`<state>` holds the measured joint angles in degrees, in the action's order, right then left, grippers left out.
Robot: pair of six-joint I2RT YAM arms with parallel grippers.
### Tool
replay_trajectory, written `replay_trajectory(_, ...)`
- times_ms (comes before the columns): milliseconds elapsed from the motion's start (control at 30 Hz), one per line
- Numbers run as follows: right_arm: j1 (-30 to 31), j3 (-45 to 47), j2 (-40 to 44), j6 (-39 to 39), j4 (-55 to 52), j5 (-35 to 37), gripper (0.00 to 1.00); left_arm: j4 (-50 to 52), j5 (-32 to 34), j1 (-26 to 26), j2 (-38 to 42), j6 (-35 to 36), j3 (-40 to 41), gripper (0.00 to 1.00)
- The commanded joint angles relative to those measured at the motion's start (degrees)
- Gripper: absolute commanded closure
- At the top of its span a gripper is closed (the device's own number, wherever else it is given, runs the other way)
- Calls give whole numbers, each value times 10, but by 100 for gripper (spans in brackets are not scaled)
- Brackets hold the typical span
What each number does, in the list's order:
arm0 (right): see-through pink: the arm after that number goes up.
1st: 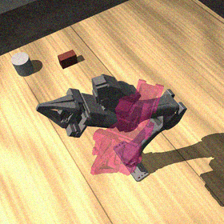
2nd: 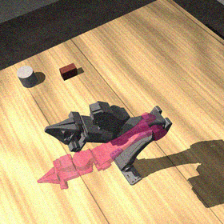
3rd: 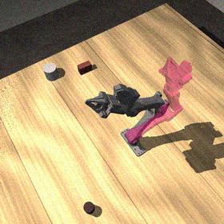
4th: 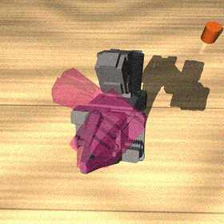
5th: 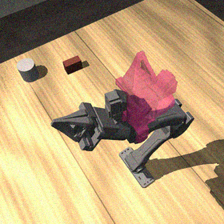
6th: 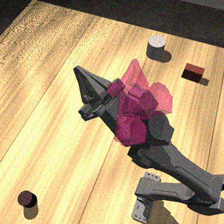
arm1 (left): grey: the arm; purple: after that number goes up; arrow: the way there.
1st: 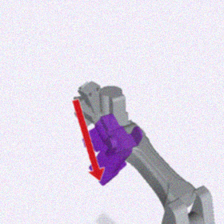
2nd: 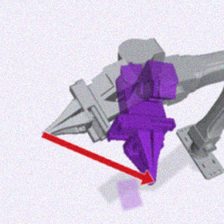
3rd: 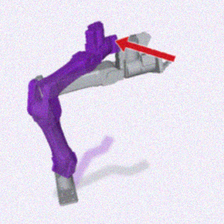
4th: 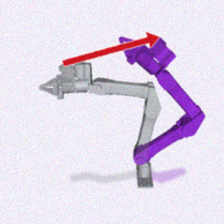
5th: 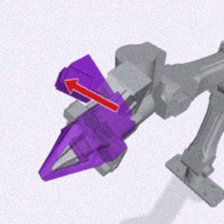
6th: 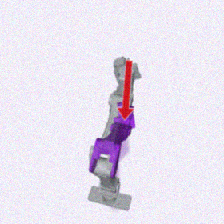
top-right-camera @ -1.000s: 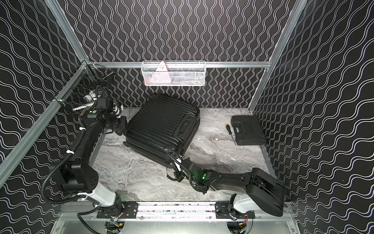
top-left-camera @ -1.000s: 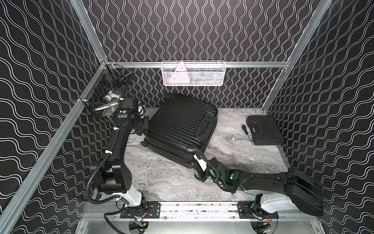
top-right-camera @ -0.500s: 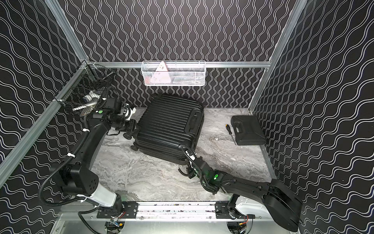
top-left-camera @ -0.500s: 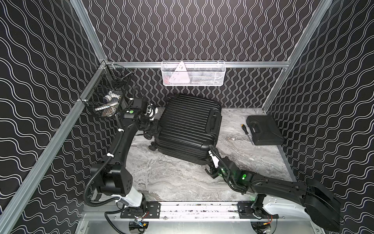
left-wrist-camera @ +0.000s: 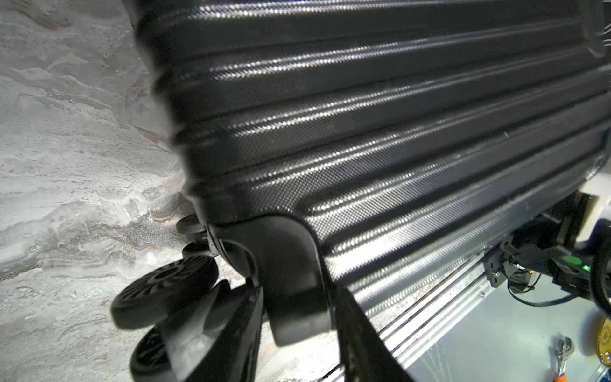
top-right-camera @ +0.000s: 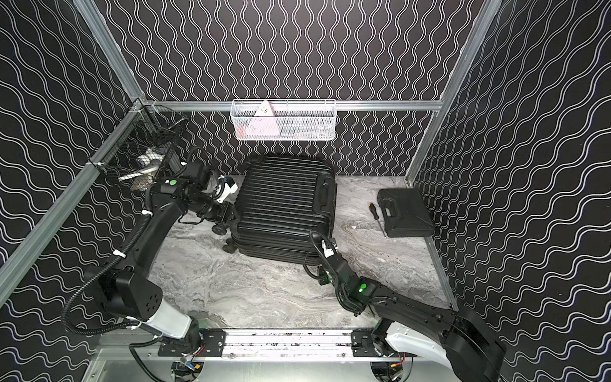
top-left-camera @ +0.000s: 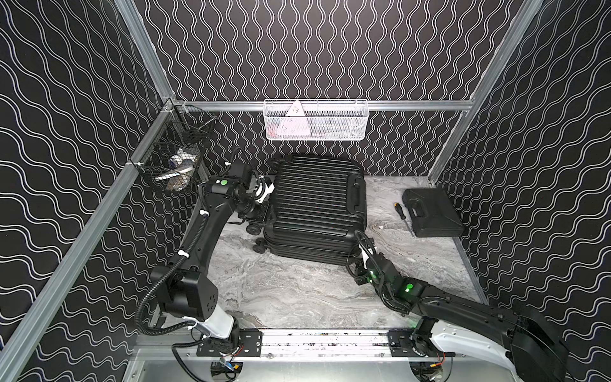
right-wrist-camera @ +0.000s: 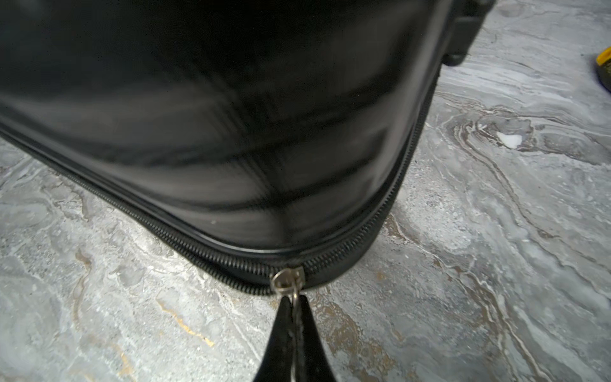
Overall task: Close the suitcase zippers
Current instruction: Pick up the suitcase from the center of the board.
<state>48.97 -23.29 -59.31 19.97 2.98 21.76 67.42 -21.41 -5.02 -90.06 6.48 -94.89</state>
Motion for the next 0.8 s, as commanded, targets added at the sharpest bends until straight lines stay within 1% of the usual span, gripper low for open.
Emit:
replay_trajectory(0, -3, -2, -7, 12, -6, 13, 100, -16, 27, 0, 16, 59, -11, 42)
replay_trajectory(33, -3, -3, -10, 12, -6, 10, 100, -30, 36, 0, 19, 84, -10, 36)
replay_trajectory(67, -3, -3, -11, 11, -5, 6, 100, -38, 34, 0, 19, 124, -10, 33)
replay_trajectory(133, -3, -7, -14, 10, -10, 1, 100, -47, 24, 1, 24, 211, -5, 32)
replay_trajectory(233, -3, -15, -17, 8, -21, -3, 100, -41, -2, 11, 44, 385, 25, 30)
replay_trajectory(300, -5, -18, -19, 6, -22, -5, 100, -41, -31, 40, 57, 465, 42, 30)
replay_trajectory(367, -5, -20, -26, 6, -21, -5, 100, 1, -78, 87, 51, 563, 37, 30)
replay_trajectory(467, -6, -27, -41, 5, -20, -9, 100, 28, -81, 107, 38, 636, 39, 29)
replay_trajectory(600, -6, -36, -56, 6, -20, -17, 100, 65, -98, 109, 8, 715, 34, 30)
replay_trajectory(667, -6, -37, -59, 8, -18, -20, 100, 53, -99, 109, -7, 723, 35, 30)
replay_trajectory(733, -6, -38, -60, 9, -16, -23, 100, 38, -79, 109, -22, 741, 38, 31)
replay_trajectory(767, -6, -37, -61, 9, -13, -24, 100, 18, -63, 110, -27, 737, 42, 31)
